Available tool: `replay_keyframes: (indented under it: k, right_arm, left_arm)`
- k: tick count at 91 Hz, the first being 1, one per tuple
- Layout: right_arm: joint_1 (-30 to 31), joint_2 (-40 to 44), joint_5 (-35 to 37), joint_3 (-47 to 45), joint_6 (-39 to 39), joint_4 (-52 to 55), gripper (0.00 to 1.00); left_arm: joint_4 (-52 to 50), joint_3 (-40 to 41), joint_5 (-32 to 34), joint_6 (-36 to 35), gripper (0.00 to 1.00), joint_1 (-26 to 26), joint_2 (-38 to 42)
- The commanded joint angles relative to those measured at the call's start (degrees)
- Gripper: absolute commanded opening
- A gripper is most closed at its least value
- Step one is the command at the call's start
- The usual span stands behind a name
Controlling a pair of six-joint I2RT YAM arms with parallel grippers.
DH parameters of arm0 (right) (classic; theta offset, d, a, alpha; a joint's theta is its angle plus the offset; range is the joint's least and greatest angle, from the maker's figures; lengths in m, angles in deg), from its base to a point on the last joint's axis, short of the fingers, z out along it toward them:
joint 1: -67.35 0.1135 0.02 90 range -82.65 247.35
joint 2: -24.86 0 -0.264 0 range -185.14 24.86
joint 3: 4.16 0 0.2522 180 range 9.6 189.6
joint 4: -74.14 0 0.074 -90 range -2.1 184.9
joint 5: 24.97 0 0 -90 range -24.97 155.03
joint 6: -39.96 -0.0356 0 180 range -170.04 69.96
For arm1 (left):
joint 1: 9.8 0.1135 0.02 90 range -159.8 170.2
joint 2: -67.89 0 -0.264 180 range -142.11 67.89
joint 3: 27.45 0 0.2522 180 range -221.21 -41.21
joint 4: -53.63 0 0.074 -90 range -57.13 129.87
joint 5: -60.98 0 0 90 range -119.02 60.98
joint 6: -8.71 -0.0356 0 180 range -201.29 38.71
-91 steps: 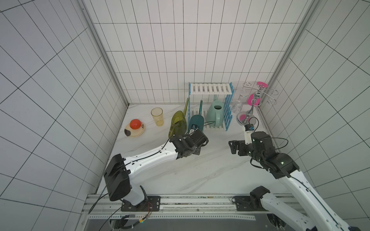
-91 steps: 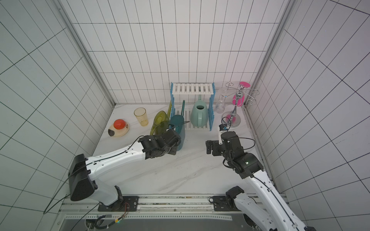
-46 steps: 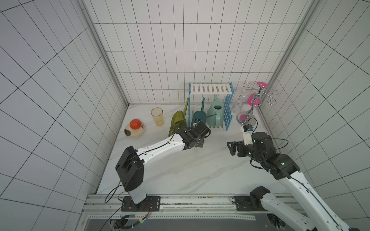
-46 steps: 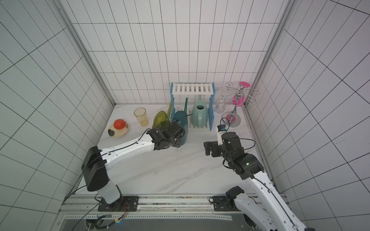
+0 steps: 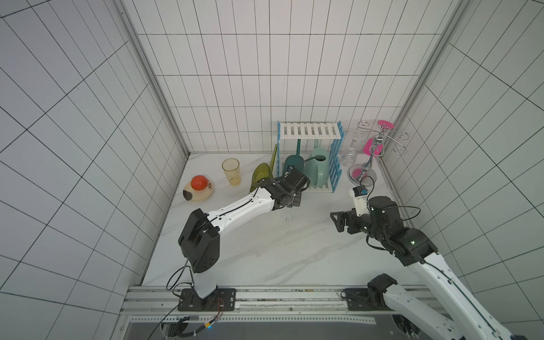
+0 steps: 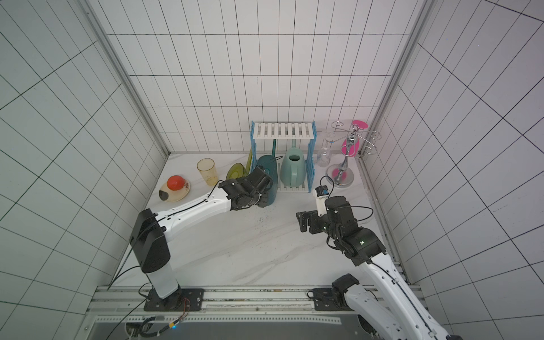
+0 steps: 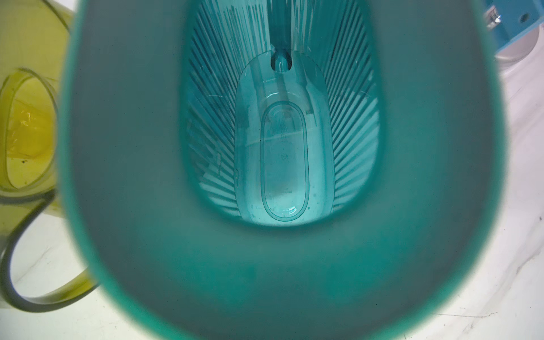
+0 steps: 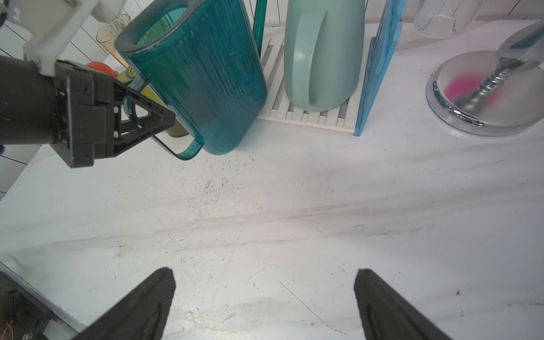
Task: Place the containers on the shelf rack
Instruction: 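Place the container on the shelf.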
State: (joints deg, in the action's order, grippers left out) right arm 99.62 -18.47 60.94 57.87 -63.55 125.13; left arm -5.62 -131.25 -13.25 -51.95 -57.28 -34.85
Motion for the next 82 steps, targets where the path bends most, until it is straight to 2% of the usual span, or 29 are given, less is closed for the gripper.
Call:
replay_keyframes:
  k: [1, 82]
  right_arm:
    - [-0.02, 0.59, -0.14, 0.35, 0.69, -0.18, 0.99]
    - [-0.02, -0.11, -0.61, 0.31, 1.13, -0.32, 0.99]
  left_arm:
    - [3.44, -3.87, 0.94, -1.88, 0.0, 1.18, -1.58]
    - [3.33, -18.9, 2.33, -5.79, 0.0, 5.89, -15.66]
